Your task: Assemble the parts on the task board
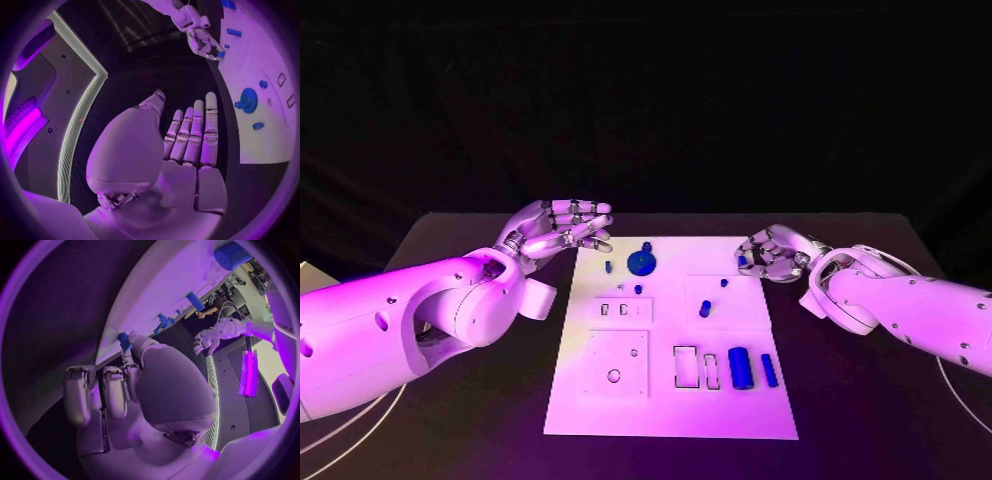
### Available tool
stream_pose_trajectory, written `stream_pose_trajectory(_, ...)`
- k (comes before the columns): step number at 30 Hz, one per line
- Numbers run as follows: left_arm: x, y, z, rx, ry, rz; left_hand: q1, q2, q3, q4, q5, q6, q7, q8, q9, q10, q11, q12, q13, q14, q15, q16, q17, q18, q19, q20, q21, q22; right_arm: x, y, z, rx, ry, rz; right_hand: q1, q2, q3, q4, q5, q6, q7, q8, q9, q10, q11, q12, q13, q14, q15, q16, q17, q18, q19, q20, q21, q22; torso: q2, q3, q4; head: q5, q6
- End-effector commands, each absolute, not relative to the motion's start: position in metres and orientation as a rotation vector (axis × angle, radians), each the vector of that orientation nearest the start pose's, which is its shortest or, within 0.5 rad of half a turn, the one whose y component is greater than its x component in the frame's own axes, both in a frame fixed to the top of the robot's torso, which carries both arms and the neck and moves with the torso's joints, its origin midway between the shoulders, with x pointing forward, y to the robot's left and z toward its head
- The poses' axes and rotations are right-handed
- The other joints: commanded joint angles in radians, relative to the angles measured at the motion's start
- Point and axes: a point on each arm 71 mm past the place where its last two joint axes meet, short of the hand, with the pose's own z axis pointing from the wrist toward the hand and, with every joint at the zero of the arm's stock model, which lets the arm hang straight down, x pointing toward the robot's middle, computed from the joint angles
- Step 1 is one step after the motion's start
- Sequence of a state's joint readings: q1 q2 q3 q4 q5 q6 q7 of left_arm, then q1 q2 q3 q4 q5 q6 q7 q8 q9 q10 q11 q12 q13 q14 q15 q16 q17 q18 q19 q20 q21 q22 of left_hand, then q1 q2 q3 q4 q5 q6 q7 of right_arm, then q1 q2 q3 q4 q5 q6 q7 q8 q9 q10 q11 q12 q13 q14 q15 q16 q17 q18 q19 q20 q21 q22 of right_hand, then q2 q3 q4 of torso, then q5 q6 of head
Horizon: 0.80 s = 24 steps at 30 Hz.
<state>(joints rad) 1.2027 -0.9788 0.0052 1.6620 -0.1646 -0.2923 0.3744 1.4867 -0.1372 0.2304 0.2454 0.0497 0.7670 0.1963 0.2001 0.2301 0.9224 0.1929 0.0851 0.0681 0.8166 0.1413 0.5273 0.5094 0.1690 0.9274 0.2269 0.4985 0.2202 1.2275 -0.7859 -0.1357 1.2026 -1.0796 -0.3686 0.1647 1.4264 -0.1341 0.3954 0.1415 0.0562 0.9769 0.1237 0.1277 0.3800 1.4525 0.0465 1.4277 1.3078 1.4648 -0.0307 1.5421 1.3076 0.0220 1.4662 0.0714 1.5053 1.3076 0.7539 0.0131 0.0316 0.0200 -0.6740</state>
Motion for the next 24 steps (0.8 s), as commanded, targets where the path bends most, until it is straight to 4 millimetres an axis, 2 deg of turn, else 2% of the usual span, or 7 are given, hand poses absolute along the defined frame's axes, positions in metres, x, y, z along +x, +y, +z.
stream_pose_trajectory(1,0.466,0.229,-0.146,-0.91,1.432,-1.568,0.011,0.003,-0.002,-0.003,-0.001,0.003,0.042,0.004,0.0,-0.005,0.001,-0.005,-0.001,-0.007,-0.001,0.006,0.001,0.011,-0.004,0.001,0.005,0.0,0.53,-0.267,-0.214,0.121,1.668,0.73,-0.005,0.01,0.01,-0.001,0.004,0.013,-0.001,0.007,0.002,0.007,-0.003,0.008,0.153,0.093,-0.008,0.005,0.206,-0.006,0.077,-0.005,0.008,0.211,0.0,-0.0005,-0.0001,0.0,0.0)
stream_pose_trajectory(8,0.466,0.229,-0.146,-0.912,1.432,-1.568,0.012,0.006,-0.001,-0.003,-0.001,0.002,0.042,0.004,0.0,-0.005,0.001,-0.006,-0.001,-0.008,-0.001,0.007,0.001,0.011,-0.004,0.001,0.006,0.0,0.53,-0.268,-0.21,0.152,1.608,0.699,-0.012,0.02,0.026,-0.004,0.004,0.027,-0.005,0.02,0.007,0.011,-0.007,0.011,0.156,0.093,-0.009,0.006,0.208,-0.008,0.082,-0.006,0.017,0.22,-0.001,-0.0013,-0.0003,0.002,0.001)
stream_pose_trajectory(11,0.466,0.229,-0.146,-0.913,1.432,-1.569,0.012,0.007,0.0,-0.003,-0.001,0.002,0.042,0.004,0.0,-0.005,0.001,-0.006,-0.002,-0.008,-0.001,0.007,0.001,0.011,-0.004,0.001,0.007,0.0,0.529,-0.269,-0.208,0.19,1.58,0.683,-0.004,0.051,0.07,-0.019,0.005,0.022,0.002,0.026,0.01,0.003,-0.004,0.003,0.15,0.093,-0.001,0.006,0.208,-0.011,0.086,-0.002,0.025,0.227,-0.001,-0.0013,0.0,0.002,0.001)
stream_pose_trajectory(12,0.466,0.229,-0.147,-0.914,1.432,-1.569,0.012,0.007,0.0,-0.003,-0.001,0.002,0.042,0.004,0.0,-0.005,0.001,-0.006,-0.002,-0.008,-0.001,0.007,0.001,0.011,-0.004,0.001,0.007,0.0,0.529,-0.269,-0.207,0.2,1.573,0.68,-0.004,0.053,0.081,-0.024,0.005,0.021,0.004,0.028,0.011,0.001,-0.002,0.0,0.149,0.094,0.001,0.006,0.211,-0.011,0.086,0.0,0.025,0.227,-0.001,-0.0018,0.0008,0.001,0.001)
stream_pose_trajectory(20,0.466,0.229,-0.147,-0.916,1.434,-1.569,0.012,0.007,-0.001,-0.003,-0.001,0.002,0.042,0.004,0.0,-0.005,0.002,-0.006,-0.002,-0.008,-0.001,0.007,0.001,0.011,-0.004,0.001,0.007,0.0,0.526,-0.255,-0.19,0.236,1.534,0.695,-0.015,0.053,0.096,-0.03,0.004,0.023,0.009,0.036,0.015,0.0,0.002,-0.001,0.147,0.096,0.005,0.011,0.221,-0.011,0.087,0.004,0.028,0.23,-0.003,-0.0042,-0.0004,0.004,0.0)
stream_pose_trajectory(24,0.466,0.229,-0.147,-0.918,1.434,-1.569,0.011,0.007,-0.001,-0.002,-0.001,0.002,0.042,0.004,0.0,-0.005,0.002,-0.007,-0.002,-0.008,-0.001,0.008,0.001,0.011,-0.003,0.001,0.007,0.001,0.52,-0.237,-0.179,0.23,1.527,0.732,-0.019,0.055,0.102,-0.031,0.004,0.02,0.01,0.037,0.016,0.0,0.003,-0.003,0.147,0.096,0.006,0.011,0.222,-0.011,0.087,0.005,0.027,0.229,-0.006,-0.0069,-0.0009,0.004,-0.001)
